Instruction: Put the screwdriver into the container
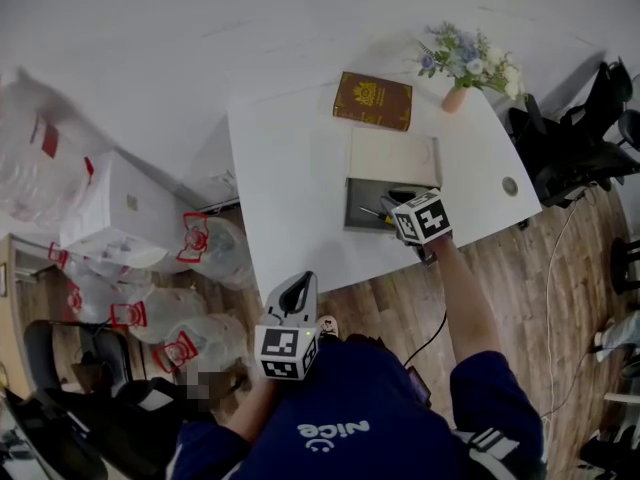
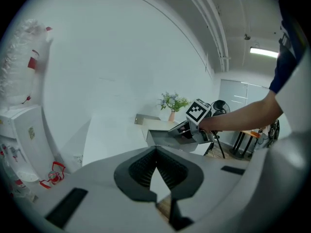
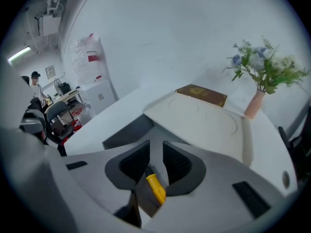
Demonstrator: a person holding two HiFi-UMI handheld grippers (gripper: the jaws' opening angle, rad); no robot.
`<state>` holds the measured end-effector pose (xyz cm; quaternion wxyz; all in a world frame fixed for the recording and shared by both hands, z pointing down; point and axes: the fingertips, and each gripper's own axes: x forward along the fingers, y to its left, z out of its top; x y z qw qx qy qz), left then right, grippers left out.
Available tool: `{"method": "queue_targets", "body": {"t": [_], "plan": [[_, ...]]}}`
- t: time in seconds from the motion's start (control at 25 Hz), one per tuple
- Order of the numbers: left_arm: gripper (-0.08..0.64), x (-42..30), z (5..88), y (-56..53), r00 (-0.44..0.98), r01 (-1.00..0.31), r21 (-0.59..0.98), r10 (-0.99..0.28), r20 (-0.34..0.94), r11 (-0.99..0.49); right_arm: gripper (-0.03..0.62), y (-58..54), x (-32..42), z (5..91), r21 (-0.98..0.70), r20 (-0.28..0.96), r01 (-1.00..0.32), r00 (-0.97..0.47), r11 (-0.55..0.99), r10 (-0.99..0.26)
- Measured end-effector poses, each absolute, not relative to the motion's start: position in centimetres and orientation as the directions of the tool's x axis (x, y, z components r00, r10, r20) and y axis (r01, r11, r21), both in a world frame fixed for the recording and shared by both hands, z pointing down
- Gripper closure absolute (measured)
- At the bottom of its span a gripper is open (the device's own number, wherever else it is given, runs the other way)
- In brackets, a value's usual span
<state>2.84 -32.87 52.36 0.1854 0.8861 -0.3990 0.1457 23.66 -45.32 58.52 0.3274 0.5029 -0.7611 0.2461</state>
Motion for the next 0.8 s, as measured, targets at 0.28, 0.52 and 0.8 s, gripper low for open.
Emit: {"method": "queue_targets", "body": {"t": [0.28, 0.52, 0.8], "plan": [[0.543, 4.3, 51.8, -32.5, 0.672, -0.734, 0.221, -0.639, 0.374, -0.642, 0.491, -42.5, 24.7, 52.3, 0.029, 0.587, -0.957, -0.218, 0.289, -0.78], [0.543, 5.4, 51.4, -31.7, 0.692, -0.715, 0.22, -0.627, 0.359, -0.663, 0.491, -38.5, 25.4, 48.5, 0.069, 0.484, -0.975, -0.154, 0.213, -0.861], [0.543, 6.5, 50.7, -31.0, 0.723, -0.685, 0.224, -0.61, 0.324, -0.693, 0.491, -33.0, 25.2, 46.5, 0.085, 0.388, -0.991, -0.062, 0.103, -0.92]]}}
